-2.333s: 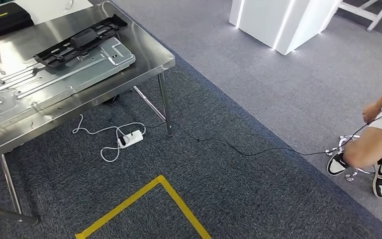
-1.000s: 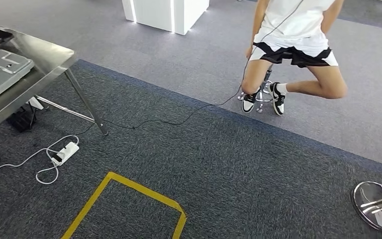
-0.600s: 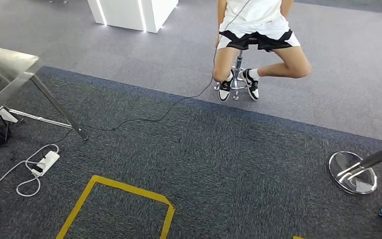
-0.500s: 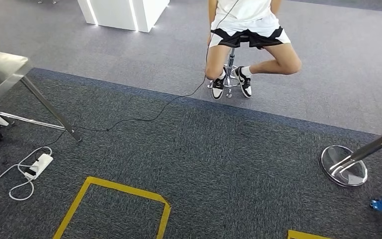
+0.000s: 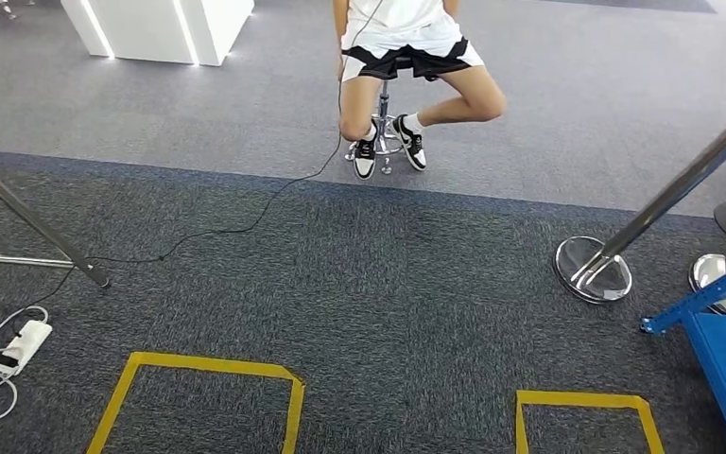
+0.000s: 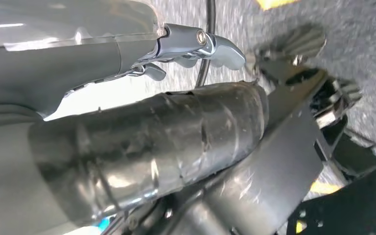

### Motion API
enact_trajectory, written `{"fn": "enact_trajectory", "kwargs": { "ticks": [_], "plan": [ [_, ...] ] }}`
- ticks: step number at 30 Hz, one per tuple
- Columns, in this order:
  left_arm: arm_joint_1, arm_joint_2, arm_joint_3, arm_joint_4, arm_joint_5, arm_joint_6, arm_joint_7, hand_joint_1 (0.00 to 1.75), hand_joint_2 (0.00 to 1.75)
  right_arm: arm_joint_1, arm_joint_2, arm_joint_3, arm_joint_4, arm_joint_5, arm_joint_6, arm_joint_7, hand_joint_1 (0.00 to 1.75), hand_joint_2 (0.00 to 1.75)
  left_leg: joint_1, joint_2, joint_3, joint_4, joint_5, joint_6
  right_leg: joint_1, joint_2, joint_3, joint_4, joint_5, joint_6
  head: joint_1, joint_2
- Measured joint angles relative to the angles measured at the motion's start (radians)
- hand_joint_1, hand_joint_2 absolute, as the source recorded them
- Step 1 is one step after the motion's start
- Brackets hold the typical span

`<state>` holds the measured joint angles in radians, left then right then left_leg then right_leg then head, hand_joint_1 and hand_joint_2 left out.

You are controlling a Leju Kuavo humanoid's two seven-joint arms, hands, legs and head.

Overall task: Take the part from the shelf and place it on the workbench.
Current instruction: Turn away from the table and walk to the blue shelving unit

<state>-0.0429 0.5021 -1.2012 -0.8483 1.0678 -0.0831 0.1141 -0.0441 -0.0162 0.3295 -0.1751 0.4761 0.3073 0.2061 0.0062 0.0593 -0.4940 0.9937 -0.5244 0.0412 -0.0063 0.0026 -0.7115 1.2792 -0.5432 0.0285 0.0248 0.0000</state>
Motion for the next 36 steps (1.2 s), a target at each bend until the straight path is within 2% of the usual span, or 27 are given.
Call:
{"fn": "enact_trajectory", "kwargs": {
  "ticks": [1, 3, 4, 5, 7, 8, 9, 11, 12, 13, 14, 15, 16, 18, 19, 20, 22, 24, 26, 28, 29, 30, 31, 33, 34, 35, 36],
  "plan": [
    [-0.002, -0.002, 0.003, 0.001, -0.017, 0.004, 0.001, 0.00, 0.00, 0.001, 0.000, -0.001, 0.000, 0.000, -0.001, 0.000, 0.00, 0.00, -0.001, 0.011, 0.002, 0.000, 0.000, -0.001, 0.002, -0.010, 0.041, -0.062, 0.029, -0.005, 0.000, 0.000],
    [-0.008, -0.007, 0.011, 0.002, -0.041, 0.014, 0.003, 0.00, 0.00, 0.000, -0.002, -0.004, 0.000, -0.001, -0.002, 0.000, 0.00, 0.00, -0.005, 0.030, 0.004, 0.002, -0.002, -0.003, 0.014, -0.050, 0.121, -0.199, 0.068, -0.022, 0.000, 0.000],
    [-0.010, -0.010, 0.013, 0.003, -0.058, 0.025, 0.002, 0.00, 0.00, -0.001, -0.003, -0.005, 0.000, -0.002, -0.004, 0.000, 0.00, 0.00, -0.007, 0.040, 0.004, 0.003, -0.002, -0.006, 0.020, -0.065, 0.139, -0.238, 0.074, -0.029, 0.000, 0.000],
    [-0.012, -0.015, 0.017, 0.003, -0.084, 0.043, 0.000, 0.00, 0.00, -0.001, -0.004, -0.007, 0.000, -0.003, -0.005, 0.000, 0.00, 0.00, -0.009, 0.049, 0.003, 0.003, -0.002, -0.010, 0.025, -0.070, 0.142, -0.253, 0.073, -0.035, 0.000, 0.000],
    [-0.016, -0.025, 0.029, 0.003, -0.147, 0.083, 0.000, 0.00, 0.00, 0.002, -0.003, -0.014, 0.000, -0.007, -0.008, 0.000, 0.00, 0.00, -0.010, 0.062, 0.003, 0.003, -0.005, -0.018, 0.023, -0.052, 0.139, -0.261, 0.078, -0.044, 0.000, 0.000],
    [-0.017, -0.030, 0.039, 0.002, -0.177, 0.099, 0.003, 0.00, 0.00, 0.003, -0.003, -0.017, 0.000, -0.008, -0.008, 0.000, 0.00, 0.00, -0.009, 0.047, 0.000, 0.011, -0.013, -0.022, 0.019, -0.043, 0.141, -0.268, 0.083, -0.049, 0.000, 0.000],
    [-0.018, -0.035, 0.049, 0.001, -0.201, 0.109, 0.006, 0.00, 0.00, 0.003, -0.002, -0.020, 0.000, -0.009, -0.008, 0.000, 0.00, 0.00, -0.007, 0.021, -0.009, 0.034, -0.031, -0.026, 0.015, -0.034, 0.143, -0.275, 0.087, -0.054, 0.000, 0.000],
    [-0.016, -0.041, 0.066, 0.000, -0.232, 0.111, 0.016, 0.00, 0.00, 0.002, -0.002, -0.022, 0.000, -0.010, -0.008, 0.000, 0.00, 0.00, -0.002, -0.036, -0.058, 0.140, -0.090, -0.032, 0.011, -0.015, 0.143, -0.281, 0.093, -0.061, -0.001, 0.000],
    [-0.012, -0.043, 0.074, -0.001, -0.233, 0.097, 0.023, 0.00, 0.00, 0.001, -0.002, -0.022, 0.000, -0.010, -0.007, 0.000, 0.00, 0.00, 0.000, -0.048, -0.091, 0.208, -0.118, -0.034, 0.011, -0.003, 0.140, -0.280, 0.094, -0.062, -0.001, 0.000],
    [-0.006, -0.045, 0.083, 0.000, -0.224, 0.074, 0.032, 0.00, 0.00, 0.001, -0.002, -0.023, 0.000, -0.009, -0.006, -0.001, 0.00, 0.00, 0.003, -0.051, -0.117, 0.262, -0.133, -0.037, 0.011, 0.010, 0.138, -0.278, 0.094, -0.062, -0.001, 0.000],
    [0.000, -0.046, 0.095, 0.000, -0.210, 0.044, 0.041, 0.00, 0.00, 0.001, -0.002, -0.023, 0.000, -0.006, -0.004, -0.002, 0.00, 0.00, 0.006, -0.053, -0.130, 0.284, -0.128, -0.040, 0.010, 0.024, 0.137, -0.275, 0.094, -0.062, -0.001, 0.000],
    [0.006, -0.047, 0.108, 0.002, -0.196, 0.015, 0.046, 0.00, 0.00, 0.001, -0.002, -0.023, 0.000, -0.004, -0.001, -0.003, 0.00, 0.00, 0.009, -0.054, -0.124, 0.264, -0.102, -0.043, 0.009, 0.038, 0.136, -0.270, 0.094, -0.061, -0.001, 0.000],
    [0.009, -0.048, 0.120, 0.004, -0.187, -0.008, 0.049, 0.00, 0.00, 0.001, -0.002, -0.023, 0.000, -0.002, 0.000, -0.004, 0.00, 0.00, 0.013, -0.060, -0.100, 0.209, -0.062, -0.046, 0.007, 0.051, 0.134, -0.262, 0.092, -0.058, -0.001, 0.000],
    [0.012, -0.050, 0.141, 0.011, -0.176, -0.034, 0.051, 0.00, 0.00, -0.001, -0.002, -0.023, 0.000, 0.002, 0.008, -0.004, 0.00, 0.00, 0.021, -0.097, -0.052, 0.091, -0.011, -0.051, 0.005, 0.074, 0.123, -0.242, 0.086, -0.047, 0.000, 0.000],
    [0.014, -0.052, 0.150, 0.015, -0.172, -0.042, 0.052, 0.00, 0.00, -0.004, -0.002, -0.023, 0.000, 0.004, 0.017, 0.001, 0.00, 0.00, 0.022, -0.111, -0.040, 0.058, -0.003, -0.050, 0.004, 0.085, 0.115, -0.234, 0.085, -0.040, 0.000, 0.000],
    [0.014, -0.053, 0.158, 0.019, -0.168, -0.050, 0.055, 0.00, 0.00, -0.007, -0.002, -0.023, 0.000, 0.006, 0.029, 0.009, 0.00, 0.00, 0.020, -0.119, -0.038, 0.048, -0.007, -0.047, 0.003, 0.095, 0.108, -0.229, 0.086, -0.033, 0.000, 0.000],
    [0.011, -0.057, 0.173, 0.028, -0.164, -0.060, 0.063, 0.00, 0.00, -0.010, -0.003, -0.023, 0.000, 0.006, 0.049, 0.026, 0.00, 0.00, 0.017, -0.102, -0.039, 0.045, -0.001, -0.033, 0.000, 0.110, 0.097, -0.228, 0.092, -0.019, 0.000, 0.000],
    [0.004, -0.062, 0.187, 0.036, -0.163, -0.068, 0.069, 0.00, 0.00, -0.011, -0.004, -0.023, 0.000, 0.006, 0.060, 0.037, 0.00, 0.00, 0.017, -0.082, -0.039, 0.038, 0.009, -0.018, 0.001, 0.077, 0.082, -0.202, 0.075, -0.010, 0.001, 0.000],
    [0.001, -0.068, 0.195, 0.044, -0.163, -0.073, 0.071, 0.00, 0.00, -0.016, -0.004, -0.023, 0.000, 0.006, 0.064, 0.040, 0.00, 0.00, 0.014, -0.060, -0.041, 0.034, 0.013, -0.011, 0.001, 0.024, 0.038, -0.104, 0.016, -0.004, 0.002, 0.000],
    [0.002, -0.073, 0.198, 0.052, -0.163, -0.074, 0.073, 0.00, 0.00, -0.021, -0.004, -0.023, 0.000, 0.006, 0.064, 0.039, 0.00, 0.00, 0.010, -0.034, -0.044, 0.035, 0.013, -0.009, 0.000, 0.006, -0.016, 0.016, -0.036, 0.000, 0.002, 0.000],
    [0.002, -0.075, 0.200, 0.056, -0.163, -0.074, 0.074, 0.00, 0.00, -0.022, -0.004, -0.023, 0.000, 0.006, 0.064, 0.039, 0.00, 0.00, 0.008, -0.021, -0.044, 0.035, 0.013, -0.009, 0.000, 0.004, -0.024, 0.037, -0.037, 0.000, 0.002, 0.000],
    [0.002, -0.077, 0.202, 0.059, -0.163, -0.074, 0.074, 0.00, 0.00, -0.022, -0.004, -0.023, 0.000, 0.006, 0.064, 0.039, 0.00, 0.00, 0.007, -0.010, -0.044, 0.035, 0.013, -0.009, 0.000, 0.001, -0.012, 0.021, -0.019, -0.002, 0.002, 0.000],
    [0.001, -0.079, 0.206, 0.061, -0.163, -0.074, 0.074, 0.00, 0.00, -0.022, -0.004, -0.023, 0.000, 0.006, 0.064, 0.040, 0.00, 0.00, 0.007, 0.001, -0.042, 0.035, 0.011, -0.010, 0.001, -0.005, 0.019, -0.036, 0.012, -0.005, 0.002, 0.000],
    [-0.002, -0.083, 0.211, 0.064, -0.163, -0.074, 0.074, 0.00, 0.00, -0.024, -0.005, -0.023, 0.000, 0.006, 0.064, 0.040, 0.00, 0.00, 0.005, 0.019, -0.039, 0.034, 0.008, -0.013, 0.011, -0.040, 0.093, -0.174, 0.061, -0.018, 0.002, 0.000],
    [-0.003, -0.085, 0.213, 0.066, -0.163, -0.074, 0.074, 0.00, 0.00, -0.025, -0.005, -0.023, -0.001, 0.006, 0.064, 0.040, 0.00, 0.00, 0.004, 0.028, -0.037, 0.034, 0.007, -0.016, 0.016, -0.052, 0.114, -0.218, 0.072, -0.024, 0.002, 0.000],
    [-0.004, -0.086, 0.213, 0.067, -0.163, -0.075, 0.074, 0.00, 0.00, -0.026, -0.005, -0.023, -0.001, 0.006, 0.064, 0.039, 0.00, 0.00, 0.003, 0.036, -0.036, 0.032, 0.006, -0.019, 0.022, -0.057, 0.120, -0.237, 0.073, -0.030, 0.002, 0.000],
    [-0.005, -0.088, 0.214, 0.068, -0.163, -0.075, 0.074, 0.00, 0.00, -0.027, -0.005, -0.023, -0.001, 0.006, 0.064, 0.039, 0.00, 0.00, 0.002, 0.045, -0.034, 0.030, 0.006, -0.024, 0.025, -0.048, 0.118, -0.238, 0.076, -0.035, 0.002, 0.000]
  ]
}}
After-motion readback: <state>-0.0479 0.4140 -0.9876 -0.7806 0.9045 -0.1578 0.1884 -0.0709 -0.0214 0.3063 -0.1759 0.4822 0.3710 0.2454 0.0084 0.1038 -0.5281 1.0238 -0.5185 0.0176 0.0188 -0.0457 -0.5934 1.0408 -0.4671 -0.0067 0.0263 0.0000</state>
